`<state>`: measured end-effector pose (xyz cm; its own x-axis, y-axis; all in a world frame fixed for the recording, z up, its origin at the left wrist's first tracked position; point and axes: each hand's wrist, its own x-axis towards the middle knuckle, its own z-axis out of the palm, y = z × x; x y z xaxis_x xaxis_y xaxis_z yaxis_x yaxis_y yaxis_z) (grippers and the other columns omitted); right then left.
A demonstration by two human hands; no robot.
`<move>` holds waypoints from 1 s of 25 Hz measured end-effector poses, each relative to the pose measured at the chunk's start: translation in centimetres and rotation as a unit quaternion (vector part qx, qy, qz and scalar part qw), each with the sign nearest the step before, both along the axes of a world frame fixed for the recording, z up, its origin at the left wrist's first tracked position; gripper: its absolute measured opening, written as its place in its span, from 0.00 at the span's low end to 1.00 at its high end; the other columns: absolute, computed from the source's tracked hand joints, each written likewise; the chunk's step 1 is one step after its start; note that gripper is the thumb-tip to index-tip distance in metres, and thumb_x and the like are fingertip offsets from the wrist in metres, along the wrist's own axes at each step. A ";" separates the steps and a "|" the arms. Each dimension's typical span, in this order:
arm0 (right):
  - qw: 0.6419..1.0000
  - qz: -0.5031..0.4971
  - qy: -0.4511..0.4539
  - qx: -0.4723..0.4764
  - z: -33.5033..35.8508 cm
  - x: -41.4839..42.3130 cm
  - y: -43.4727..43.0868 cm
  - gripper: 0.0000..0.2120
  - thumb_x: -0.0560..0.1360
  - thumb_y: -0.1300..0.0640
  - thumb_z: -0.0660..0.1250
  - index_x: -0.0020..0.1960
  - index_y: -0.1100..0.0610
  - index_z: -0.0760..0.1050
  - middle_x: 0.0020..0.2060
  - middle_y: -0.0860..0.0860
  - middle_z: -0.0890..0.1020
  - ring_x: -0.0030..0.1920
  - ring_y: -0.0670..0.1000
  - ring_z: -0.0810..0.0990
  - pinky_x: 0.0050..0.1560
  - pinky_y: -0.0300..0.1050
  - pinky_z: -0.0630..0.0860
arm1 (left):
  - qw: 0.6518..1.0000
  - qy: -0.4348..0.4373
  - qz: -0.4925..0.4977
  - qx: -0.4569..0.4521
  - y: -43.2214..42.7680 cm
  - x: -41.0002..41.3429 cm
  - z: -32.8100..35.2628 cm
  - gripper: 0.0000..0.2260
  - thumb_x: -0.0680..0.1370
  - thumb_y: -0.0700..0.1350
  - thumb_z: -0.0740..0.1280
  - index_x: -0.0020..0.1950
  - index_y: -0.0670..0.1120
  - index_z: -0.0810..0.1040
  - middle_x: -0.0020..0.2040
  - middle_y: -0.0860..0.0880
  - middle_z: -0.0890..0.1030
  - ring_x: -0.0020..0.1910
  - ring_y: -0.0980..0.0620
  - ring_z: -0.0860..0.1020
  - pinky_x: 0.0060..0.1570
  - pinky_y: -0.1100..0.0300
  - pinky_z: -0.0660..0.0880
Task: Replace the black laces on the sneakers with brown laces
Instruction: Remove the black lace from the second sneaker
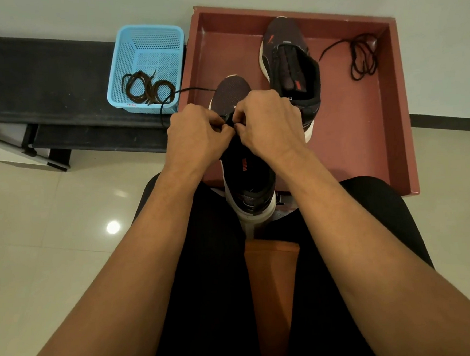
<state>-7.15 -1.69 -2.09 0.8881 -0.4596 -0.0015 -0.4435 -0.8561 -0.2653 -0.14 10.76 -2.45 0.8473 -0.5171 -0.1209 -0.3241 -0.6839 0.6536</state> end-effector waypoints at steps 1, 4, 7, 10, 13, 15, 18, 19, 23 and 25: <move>1.000 -0.001 -0.003 0.001 0.1 0.0 0.0 0.05 0.78 0.53 0.72 0.53 0.47 0.85 0.51 0.51 0.84 0.51 0.59 0.85 0.43 0.50 0.75 | 1.000 0.000 0.001 0.001 0.0 0.0 0.0 0.07 0.76 0.48 0.72 0.49 0.48 0.89 0.38 0.51 0.86 0.38 0.53 0.85 0.47 0.50 0.85; 0.998 -0.039 -0.040 0.021 1.4 -0.6 -1.7 0.05 0.78 0.54 0.69 0.51 0.49 0.84 0.50 0.51 0.84 0.49 0.59 0.85 0.47 0.52 0.82 | 1.000 0.010 0.010 -0.005 0.1 0.1 -0.1 0.07 0.76 0.47 0.72 0.49 0.48 0.89 0.38 0.51 0.86 0.38 0.51 0.85 0.46 0.49 0.85; 0.989 -0.106 -0.094 0.044 2.6 -1.9 -4.2 0.05 0.77 0.53 0.68 0.48 0.48 0.83 0.46 0.49 0.85 0.47 0.56 0.84 0.47 0.52 0.83 | 1.000 0.016 0.014 -0.003 0.0 0.0 -0.1 0.07 0.76 0.46 0.72 0.48 0.48 0.89 0.38 0.51 0.86 0.38 0.51 0.85 0.47 0.49 0.85; 0.975 -0.170 -0.134 0.053 3.1 -2.6 -5.6 0.04 0.74 0.52 0.67 0.44 0.48 0.81 0.42 0.47 0.85 0.43 0.53 0.85 0.46 0.51 0.83 | 1.000 0.015 0.020 -0.001 0.0 0.0 0.0 0.06 0.76 0.46 0.72 0.48 0.48 0.89 0.38 0.51 0.86 0.39 0.52 0.85 0.48 0.50 0.85; 0.956 -0.223 -0.182 0.062 3.8 -3.0 -6.4 0.05 0.73 0.52 0.66 0.44 0.49 0.80 0.43 0.46 0.84 0.43 0.50 0.83 0.46 0.49 0.82 | 1.000 0.013 0.023 -0.002 0.1 0.0 0.0 0.06 0.76 0.46 0.72 0.48 0.47 0.89 0.38 0.52 0.85 0.39 0.53 0.85 0.48 0.50 0.85; 0.949 -0.228 -0.210 0.056 4.0 -3.2 -6.4 0.05 0.73 0.52 0.66 0.45 0.49 0.80 0.44 0.46 0.83 0.42 0.47 0.82 0.44 0.46 0.80 | 1.000 0.017 0.021 0.001 0.0 0.0 0.0 0.07 0.76 0.46 0.73 0.49 0.48 0.89 0.38 0.52 0.85 0.39 0.53 0.85 0.48 0.50 0.85; 0.949 -0.222 -0.218 0.057 3.8 -2.7 -5.8 0.03 0.74 0.51 0.68 0.46 0.48 0.80 0.39 0.43 0.82 0.41 0.46 0.82 0.44 0.45 0.81 | 1.000 0.014 0.024 0.001 0.0 0.0 -0.1 0.07 0.75 0.47 0.73 0.49 0.48 0.89 0.38 0.52 0.85 0.38 0.53 0.84 0.48 0.50 0.85; 0.952 -0.216 -0.206 0.067 3.6 -2.5 -5.5 0.02 0.74 0.50 0.70 0.46 0.48 0.80 0.37 0.43 0.82 0.41 0.46 0.82 0.44 0.46 0.81 | 1.000 0.014 0.025 -0.002 0.0 0.0 -0.1 0.07 0.75 0.48 0.73 0.49 0.48 0.88 0.38 0.53 0.85 0.38 0.54 0.84 0.47 0.50 0.85; 0.983 -0.124 -0.098 0.095 2.6 -1.9 -4.0 0.07 0.73 0.44 0.75 0.43 0.46 0.81 0.39 0.45 0.84 0.43 0.48 0.84 0.47 0.47 0.83 | 1.000 -0.013 0.012 0.004 -0.3 -0.1 0.0 0.07 0.74 0.50 0.73 0.50 0.51 0.85 0.38 0.56 0.84 0.40 0.56 0.83 0.49 0.53 0.83; 0.991 -0.086 -0.037 0.093 2.0 -1.8 -2.9 0.12 0.72 0.40 0.76 0.46 0.48 0.83 0.43 0.48 0.84 0.46 0.51 0.84 0.49 0.49 0.83 | 0.998 -0.054 -0.020 0.011 -0.7 -0.1 -0.1 0.09 0.74 0.51 0.73 0.54 0.55 0.84 0.44 0.55 0.83 0.45 0.54 0.82 0.50 0.51 0.82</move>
